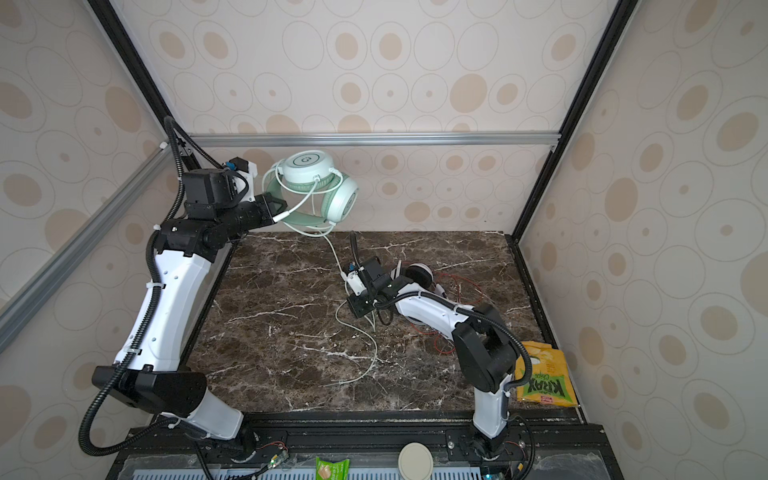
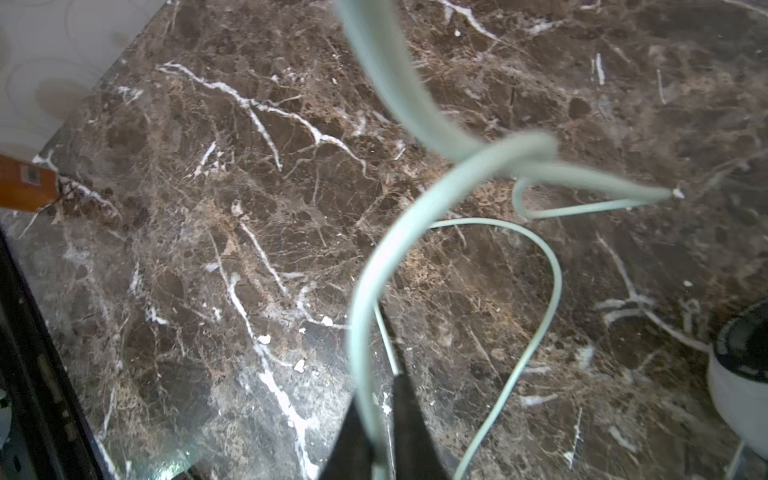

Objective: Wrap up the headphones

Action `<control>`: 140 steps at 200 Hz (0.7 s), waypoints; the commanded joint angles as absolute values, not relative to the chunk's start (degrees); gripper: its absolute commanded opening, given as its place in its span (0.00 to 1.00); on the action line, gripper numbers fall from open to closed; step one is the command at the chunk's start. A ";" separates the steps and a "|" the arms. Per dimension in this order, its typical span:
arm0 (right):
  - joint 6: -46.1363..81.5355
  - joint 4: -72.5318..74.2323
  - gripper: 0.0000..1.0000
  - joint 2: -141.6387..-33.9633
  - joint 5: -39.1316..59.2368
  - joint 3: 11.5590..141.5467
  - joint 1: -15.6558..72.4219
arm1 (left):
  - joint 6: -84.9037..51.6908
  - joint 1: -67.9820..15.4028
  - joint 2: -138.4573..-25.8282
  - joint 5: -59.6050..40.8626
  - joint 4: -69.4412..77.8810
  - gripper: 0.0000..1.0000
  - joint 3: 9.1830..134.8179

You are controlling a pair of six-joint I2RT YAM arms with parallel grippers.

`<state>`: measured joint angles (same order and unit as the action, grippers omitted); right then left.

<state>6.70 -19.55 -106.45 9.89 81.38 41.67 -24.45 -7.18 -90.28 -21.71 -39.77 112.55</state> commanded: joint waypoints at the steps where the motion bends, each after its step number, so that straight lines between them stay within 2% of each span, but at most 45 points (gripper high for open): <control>1: 3.47 -20.70 0.00 -101.49 6.16 79.11 39.84 | -23.97 -7.22 -88.57 -21.46 -38.78 0.00 115.95; 32: 5.49 -16.74 0.00 -93.98 15.34 74.21 29.24 | -23.29 -6.86 -87.17 -20.95 -39.10 0.00 114.07; 46: 8.36 -14.86 0.00 -94.41 23.72 75.32 22.77 | -23.00 -6.60 -86.20 -20.74 -39.53 0.00 113.19; 56: 9.80 -15.26 0.04 -97.16 28.73 78.28 19.14 | -22.86 -6.34 -85.26 -20.55 -39.82 0.00 112.49; 77: 10.30 -22.21 0.07 -108.10 37.12 91.68 14.12 | -22.78 -5.52 -82.44 -20.31 -40.21 0.00 110.74; 127: 14.27 -37.59 0.07 -136.02 41.76 134.93 12.06 | -23.73 -3.35 -75.78 -20.25 -41.65 0.00 108.95; 140: 16.31 -39.14 0.07 -141.21 43.82 142.53 11.95 | -24.27 -2.44 -74.24 -20.26 -41.93 0.00 109.05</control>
